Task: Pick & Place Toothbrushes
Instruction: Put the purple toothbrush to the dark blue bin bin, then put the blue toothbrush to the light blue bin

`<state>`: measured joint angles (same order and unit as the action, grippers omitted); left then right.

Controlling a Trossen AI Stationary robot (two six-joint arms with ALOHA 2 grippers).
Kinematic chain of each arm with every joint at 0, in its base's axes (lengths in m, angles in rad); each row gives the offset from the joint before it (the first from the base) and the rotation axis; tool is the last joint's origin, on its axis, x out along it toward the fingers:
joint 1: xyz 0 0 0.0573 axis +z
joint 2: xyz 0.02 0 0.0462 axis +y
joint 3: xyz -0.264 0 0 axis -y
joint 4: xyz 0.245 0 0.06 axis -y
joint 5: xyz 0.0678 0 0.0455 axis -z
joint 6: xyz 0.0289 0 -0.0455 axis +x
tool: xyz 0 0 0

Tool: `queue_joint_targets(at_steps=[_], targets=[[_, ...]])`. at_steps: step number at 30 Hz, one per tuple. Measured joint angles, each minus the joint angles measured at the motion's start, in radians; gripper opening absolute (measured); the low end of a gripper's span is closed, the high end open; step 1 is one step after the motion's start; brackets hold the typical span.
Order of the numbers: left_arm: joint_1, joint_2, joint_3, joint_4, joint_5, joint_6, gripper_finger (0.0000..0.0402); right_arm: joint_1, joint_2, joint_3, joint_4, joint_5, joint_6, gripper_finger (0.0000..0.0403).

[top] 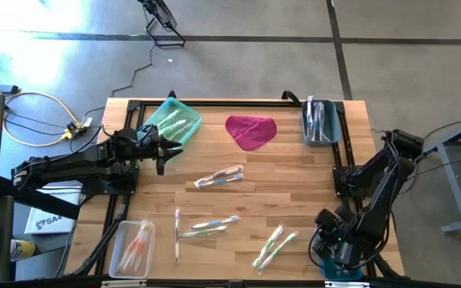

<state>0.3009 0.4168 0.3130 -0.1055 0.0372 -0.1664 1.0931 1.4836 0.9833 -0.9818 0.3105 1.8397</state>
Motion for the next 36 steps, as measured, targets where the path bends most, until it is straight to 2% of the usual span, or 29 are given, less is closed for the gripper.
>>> queue_joint_targets(at_steps=[5,13,19,22,29,36], targets=[[0.000,0.000,0.000,-0.001,-0.001,-0.017,0.0116,0.000,0.001,0.000,0.010,-0.007,-0.001,0.0026],[0.000,0.000,0.000,-0.001,-0.001,-0.022,0.0116,0.000,0.001,0.000,0.029,-0.013,-0.003,0.0071],[0.000,0.000,0.000,-0.002,-0.002,-0.021,0.0116,-0.013,-0.016,0.000,0.025,-0.144,-0.007,0.0106],[0.000,0.000,0.000,-0.002,-0.002,-0.019,0.0116,-0.035,-0.049,0.000,0.036,-0.157,-0.004,0.0108],[0.000,0.000,0.000,-0.002,-0.002,-0.014,0.0116,-0.103,-0.169,0.000,0.061,-0.103,-0.110,0.0092],[0.000,0.000,0.000,-0.032,-0.002,-0.014,0.0116,-0.169,-0.268,0.000,0.062,-0.102,-0.117,0.0087]])
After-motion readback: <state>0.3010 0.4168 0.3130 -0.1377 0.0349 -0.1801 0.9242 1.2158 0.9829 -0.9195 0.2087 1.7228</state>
